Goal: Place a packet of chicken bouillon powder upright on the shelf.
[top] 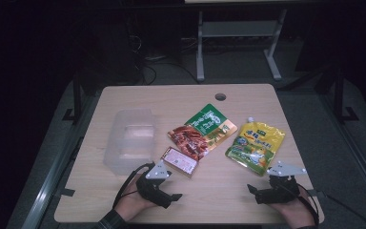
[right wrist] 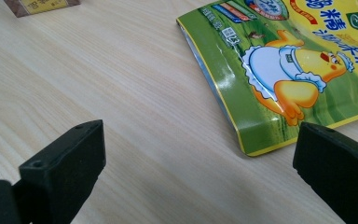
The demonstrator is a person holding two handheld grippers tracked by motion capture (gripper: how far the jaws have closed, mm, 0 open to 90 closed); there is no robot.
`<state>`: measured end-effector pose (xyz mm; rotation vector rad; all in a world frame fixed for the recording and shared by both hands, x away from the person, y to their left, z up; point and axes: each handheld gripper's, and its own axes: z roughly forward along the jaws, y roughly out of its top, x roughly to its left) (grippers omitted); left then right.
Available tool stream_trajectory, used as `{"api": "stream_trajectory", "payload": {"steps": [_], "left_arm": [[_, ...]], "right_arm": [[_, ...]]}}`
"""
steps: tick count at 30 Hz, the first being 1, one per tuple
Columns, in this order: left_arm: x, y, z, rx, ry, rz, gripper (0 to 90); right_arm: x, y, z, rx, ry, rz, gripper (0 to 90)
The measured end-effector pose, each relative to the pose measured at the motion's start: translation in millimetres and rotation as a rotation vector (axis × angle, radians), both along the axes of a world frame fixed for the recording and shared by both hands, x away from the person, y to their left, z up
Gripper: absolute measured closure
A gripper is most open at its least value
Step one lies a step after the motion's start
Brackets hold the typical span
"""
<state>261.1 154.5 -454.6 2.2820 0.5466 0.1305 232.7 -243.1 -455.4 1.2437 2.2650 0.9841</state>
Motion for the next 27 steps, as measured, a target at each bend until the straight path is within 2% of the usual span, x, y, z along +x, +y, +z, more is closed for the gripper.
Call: {"api": "stream_trajectory", "payload": {"steps": [9,12,18,19,25,26,27], "left_arm": [[-3.3,3.8,6.1,0.003,-0.005,0.003,15.4],[-4.5,6.1,6.0,-0.002,-0.003,0.005,15.3],[-5.9,10.3,6.5,0.003,0.001,0.011,15.3],[-6.3,10.7,6.9,0.001,-0.001,0.014,15.3],[-7.2,10.4,8.2,-0.008,-0.003,0.019,15.3],[-7.3,10.1,7.8,-0.01,-0.003,0.02,15.3],[-6.6,10.3,7.8,-0.004,-0.009,0.014,15.3]], "right_arm": [[9.2,-4.1,8.1,-0.015,-0.006,0.016,4.2],[17.6,-5.9,11.3,-0.023,-0.012,0.022,6.6],[34.6,-9.3,17.5,-0.013,0.016,0.033,15.3],[38.7,-10.3,19.0,-0.006,0.029,0.029,17.4],[60.8,-17.1,30.1,0.023,0.006,0.031,35.9],[69.6,-18.7,33.0,0.025,0.002,0.028,43.1],[69.6,-18.7,33.0,0.025,0.002,0.028,43.1]]}}
